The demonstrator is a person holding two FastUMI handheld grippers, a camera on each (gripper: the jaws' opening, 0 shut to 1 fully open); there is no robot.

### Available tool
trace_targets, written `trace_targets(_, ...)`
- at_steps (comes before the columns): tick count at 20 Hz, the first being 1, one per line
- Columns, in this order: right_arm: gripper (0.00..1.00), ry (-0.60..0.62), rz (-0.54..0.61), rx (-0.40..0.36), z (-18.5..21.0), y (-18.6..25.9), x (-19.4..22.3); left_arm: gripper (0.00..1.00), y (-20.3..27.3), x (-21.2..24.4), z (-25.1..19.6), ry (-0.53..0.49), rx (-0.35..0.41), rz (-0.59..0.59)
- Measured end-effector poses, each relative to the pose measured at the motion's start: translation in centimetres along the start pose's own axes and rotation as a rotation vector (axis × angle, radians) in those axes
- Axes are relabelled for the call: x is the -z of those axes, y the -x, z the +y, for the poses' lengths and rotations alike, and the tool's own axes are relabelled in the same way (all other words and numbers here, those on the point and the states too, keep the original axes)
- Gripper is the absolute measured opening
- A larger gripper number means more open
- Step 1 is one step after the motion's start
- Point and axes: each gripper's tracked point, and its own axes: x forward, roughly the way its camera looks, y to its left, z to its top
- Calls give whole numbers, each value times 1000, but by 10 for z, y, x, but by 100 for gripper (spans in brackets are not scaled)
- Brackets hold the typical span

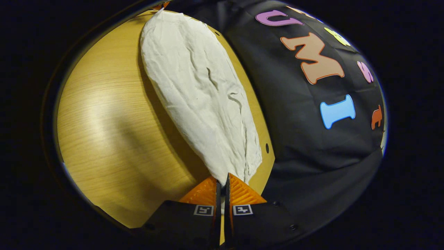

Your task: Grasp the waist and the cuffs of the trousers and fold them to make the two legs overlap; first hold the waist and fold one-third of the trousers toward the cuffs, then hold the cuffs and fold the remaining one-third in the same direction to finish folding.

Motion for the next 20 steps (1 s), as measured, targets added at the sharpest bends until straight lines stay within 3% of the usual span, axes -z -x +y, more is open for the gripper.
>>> trace_targets(5,3,-53,-91,106,-54,8,-27,0,1,-15,47,82,-108,16)
trace_targets(8,6,-84,-138,149,-80,5,-41,0,-1,-23,82,119,-187,40)
trace_targets(13,6,-112,-159,215,-112,-2,-58,0,5,-49,138,161,-300,-8)
trace_targets(16,6,-125,-137,239,-122,-15,-68,0,-9,-71,160,169,-283,-60)
trace_targets(20,6,-125,-118,255,-127,-18,-77,0,-29,-82,129,134,-165,-112)
